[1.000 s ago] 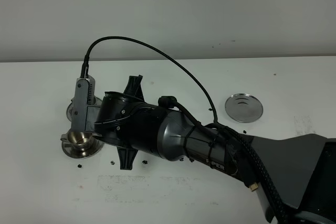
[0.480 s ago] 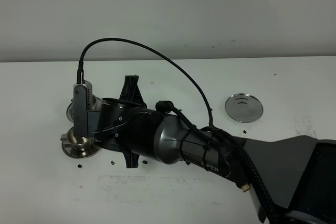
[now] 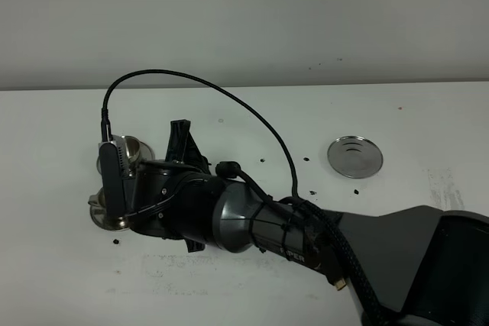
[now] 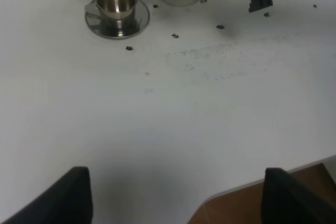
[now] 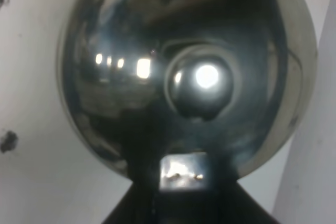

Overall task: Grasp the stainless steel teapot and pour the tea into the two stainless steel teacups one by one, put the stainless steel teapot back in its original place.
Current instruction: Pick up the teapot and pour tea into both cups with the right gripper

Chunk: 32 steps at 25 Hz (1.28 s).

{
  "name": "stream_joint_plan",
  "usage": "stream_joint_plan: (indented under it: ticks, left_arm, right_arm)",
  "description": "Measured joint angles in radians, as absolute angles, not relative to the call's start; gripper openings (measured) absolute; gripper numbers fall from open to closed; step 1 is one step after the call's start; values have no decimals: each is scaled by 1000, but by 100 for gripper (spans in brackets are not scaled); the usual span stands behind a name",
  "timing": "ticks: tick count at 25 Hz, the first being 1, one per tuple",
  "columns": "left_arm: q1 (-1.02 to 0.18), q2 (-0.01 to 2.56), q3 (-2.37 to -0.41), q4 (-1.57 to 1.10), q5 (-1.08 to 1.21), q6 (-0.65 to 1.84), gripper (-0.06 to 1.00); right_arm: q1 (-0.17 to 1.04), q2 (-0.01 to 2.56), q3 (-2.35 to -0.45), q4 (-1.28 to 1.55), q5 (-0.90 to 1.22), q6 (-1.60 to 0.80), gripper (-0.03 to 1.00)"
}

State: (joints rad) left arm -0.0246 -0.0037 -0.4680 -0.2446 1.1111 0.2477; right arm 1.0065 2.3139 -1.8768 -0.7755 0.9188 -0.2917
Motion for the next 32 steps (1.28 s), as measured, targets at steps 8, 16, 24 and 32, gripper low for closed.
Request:
stream_joint_plan:
  ticks: [8, 16, 24, 32]
  left_arm:
    - [-25, -4, -468, -245, 1112, 248, 64]
    - [-25, -4, -468, -245, 1112, 248, 64]
    - [-25, -4, -468, -245, 1112, 248, 64]
    - [-25, -4, -468, -245, 1112, 248, 64]
  right_arm:
    - [1007, 2315, -1877, -857, 925, -305, 21]
    - [1016, 2315, -1874, -884, 922, -366, 21]
    - [1016, 2336, -1874, -948, 917, -368, 21]
    - [1016, 2350, -1874, -996, 915, -365, 21]
